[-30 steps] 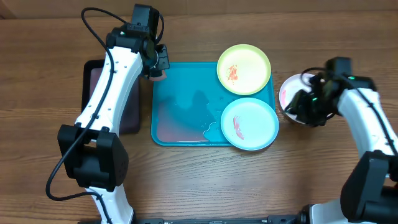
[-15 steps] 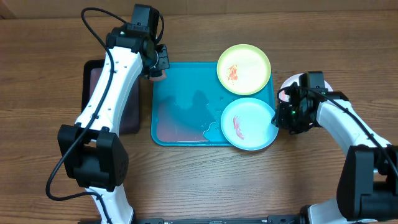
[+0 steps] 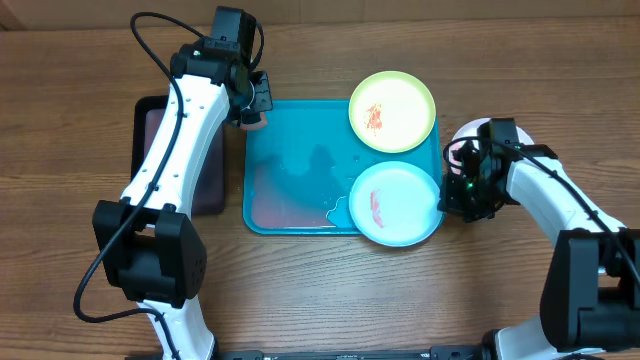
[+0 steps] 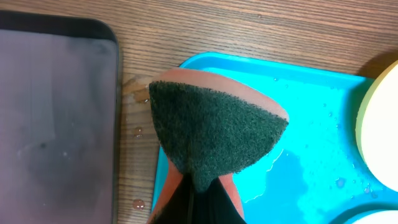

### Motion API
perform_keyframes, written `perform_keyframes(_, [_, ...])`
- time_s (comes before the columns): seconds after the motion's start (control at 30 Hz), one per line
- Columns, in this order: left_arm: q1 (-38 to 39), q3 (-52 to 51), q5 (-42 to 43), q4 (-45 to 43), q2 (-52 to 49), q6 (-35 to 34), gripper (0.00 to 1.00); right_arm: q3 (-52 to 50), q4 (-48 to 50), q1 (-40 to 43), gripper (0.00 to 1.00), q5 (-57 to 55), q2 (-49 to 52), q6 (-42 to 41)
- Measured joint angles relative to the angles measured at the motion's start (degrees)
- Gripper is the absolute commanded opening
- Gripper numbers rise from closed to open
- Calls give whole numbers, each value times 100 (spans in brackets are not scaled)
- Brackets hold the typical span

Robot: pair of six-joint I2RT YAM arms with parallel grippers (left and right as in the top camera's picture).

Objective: Clean dirty plates on tray and stack at the side
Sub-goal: 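Grasp the light-blue plate rim with the right gripper and pull it left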

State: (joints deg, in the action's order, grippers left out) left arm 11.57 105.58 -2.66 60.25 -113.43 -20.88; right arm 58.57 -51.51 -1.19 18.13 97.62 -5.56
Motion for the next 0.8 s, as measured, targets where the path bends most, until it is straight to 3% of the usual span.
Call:
perform_keyframes(0.13, [0,0,0,0,0,0,4,339,326,-664,4,87,7,-216])
perform_keyframes(0.4, [0,2,0,33,0,-2,4,448,1773,-2376,4,-960,190,-2444])
perform_keyframes(0.57, [0,2,0,109,0,-2,4,455,2181,-2710,4,-1193,761,-3296])
perform_keyframes(0.8, [0,0,4,157,0,-24,4,455,2594,-2688,33,-1071,931,-3248])
